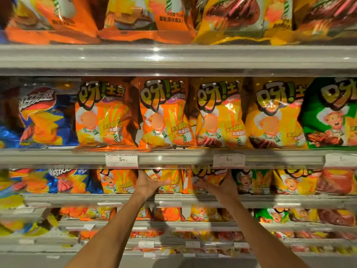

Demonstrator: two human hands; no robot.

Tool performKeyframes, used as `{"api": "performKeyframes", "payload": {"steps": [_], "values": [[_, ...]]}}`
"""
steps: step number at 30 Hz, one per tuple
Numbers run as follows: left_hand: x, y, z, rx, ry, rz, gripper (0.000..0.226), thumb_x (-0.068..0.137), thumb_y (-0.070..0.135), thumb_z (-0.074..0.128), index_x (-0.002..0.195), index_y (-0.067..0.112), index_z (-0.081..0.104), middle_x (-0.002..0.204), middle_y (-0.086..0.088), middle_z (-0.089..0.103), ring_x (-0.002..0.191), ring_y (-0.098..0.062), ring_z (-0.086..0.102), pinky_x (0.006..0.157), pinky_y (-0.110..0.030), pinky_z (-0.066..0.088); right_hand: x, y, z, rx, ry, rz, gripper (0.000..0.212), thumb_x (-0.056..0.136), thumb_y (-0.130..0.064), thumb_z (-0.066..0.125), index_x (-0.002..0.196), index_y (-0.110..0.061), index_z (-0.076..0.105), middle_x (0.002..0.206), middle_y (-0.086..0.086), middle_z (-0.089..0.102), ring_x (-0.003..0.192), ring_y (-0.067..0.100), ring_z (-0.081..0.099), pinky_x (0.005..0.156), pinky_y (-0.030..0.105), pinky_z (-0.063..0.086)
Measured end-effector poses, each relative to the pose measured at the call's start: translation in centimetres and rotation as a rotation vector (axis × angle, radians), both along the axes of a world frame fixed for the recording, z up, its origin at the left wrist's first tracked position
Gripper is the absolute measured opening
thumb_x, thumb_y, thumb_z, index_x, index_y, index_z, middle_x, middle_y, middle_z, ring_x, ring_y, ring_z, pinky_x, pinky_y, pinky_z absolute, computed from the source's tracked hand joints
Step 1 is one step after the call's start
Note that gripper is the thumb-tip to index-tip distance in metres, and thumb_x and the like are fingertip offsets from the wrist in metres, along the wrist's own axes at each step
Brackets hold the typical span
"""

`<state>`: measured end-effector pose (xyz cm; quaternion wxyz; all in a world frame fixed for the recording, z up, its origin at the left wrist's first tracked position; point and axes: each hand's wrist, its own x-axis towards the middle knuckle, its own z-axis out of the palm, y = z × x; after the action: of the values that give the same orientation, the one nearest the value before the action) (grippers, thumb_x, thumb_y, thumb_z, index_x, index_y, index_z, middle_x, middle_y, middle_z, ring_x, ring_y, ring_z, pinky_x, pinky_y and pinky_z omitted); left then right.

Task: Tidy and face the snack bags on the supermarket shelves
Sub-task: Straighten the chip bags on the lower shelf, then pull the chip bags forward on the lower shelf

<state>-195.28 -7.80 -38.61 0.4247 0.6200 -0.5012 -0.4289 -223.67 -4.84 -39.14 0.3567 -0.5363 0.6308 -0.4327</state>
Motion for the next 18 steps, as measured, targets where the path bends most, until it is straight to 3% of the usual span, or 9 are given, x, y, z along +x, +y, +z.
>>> {"api": "performKeyframes", "payload": {"steps": [4,8,10,14,18], "values": [[-0.4,0.8,1.2,-0.081,-0.033,0.037,0.075,0.052,0.017,0.098,0.112,0.024,0.055,0.105,0.014,0.064,0.096,-0.001,0.059,0.083,-0.001,0.042,0.1,0.4,0.9,-0.054,0.017,-0.051,0.116,0.055,-0.075,0.083,0.147,-0.031,0.03,0.13,-0.01,0.058,0.117,0.012,0.055,0.099,0.027,0.045],[-0.8,1.0,2.2,-0.078,-0.003,0.041,0.076,0.054,0.019,0.098,0.12,0.006,0.063,0.111,-0.004,0.072,0.11,-0.019,0.065,0.105,-0.035,0.048,0.1,0.9,2.4,-0.071,-0.022,-0.062,0.103,0.061,-0.061,0.084,0.145,-0.026,0.037,0.126,-0.012,0.059,0.117,0.01,0.055,0.096,0.019,0.043],[-1.2,1.3,2.7,-0.069,-0.002,0.029,0.076,0.053,0.021,0.098,0.119,0.005,0.064,0.109,-0.004,0.073,0.109,-0.02,0.066,0.105,-0.04,0.049,-0.3,1.5,2.8,-0.058,-0.05,-0.053,0.105,0.061,-0.059,0.084,0.148,-0.024,0.037,0.129,-0.01,0.059,0.118,0.009,0.055,0.098,0.02,0.044],[-2.6,2.2,3.5,-0.08,-0.005,-0.013,0.076,0.052,0.019,0.099,0.118,0.013,0.061,0.11,-0.001,0.071,0.109,-0.018,0.064,0.102,-0.035,0.048,-2.2,3.8,2.8,0.004,-0.115,-0.064,0.086,0.061,-0.055,0.086,0.133,-0.034,0.043,0.12,-0.013,0.063,0.112,0.005,0.063,0.09,0.018,0.051],[-5.3,2.7,3.8,-0.078,-0.023,-0.029,0.067,0.05,0.022,0.1,0.105,0.022,0.062,0.099,0.007,0.071,0.095,-0.007,0.066,0.082,-0.016,0.049,-4.9,6.9,1.9,0.079,-0.122,-0.148,0.1,0.061,-0.053,0.088,0.144,-0.027,0.038,0.129,-0.004,0.062,0.12,0.022,0.06,0.105,0.041,0.049]]}}
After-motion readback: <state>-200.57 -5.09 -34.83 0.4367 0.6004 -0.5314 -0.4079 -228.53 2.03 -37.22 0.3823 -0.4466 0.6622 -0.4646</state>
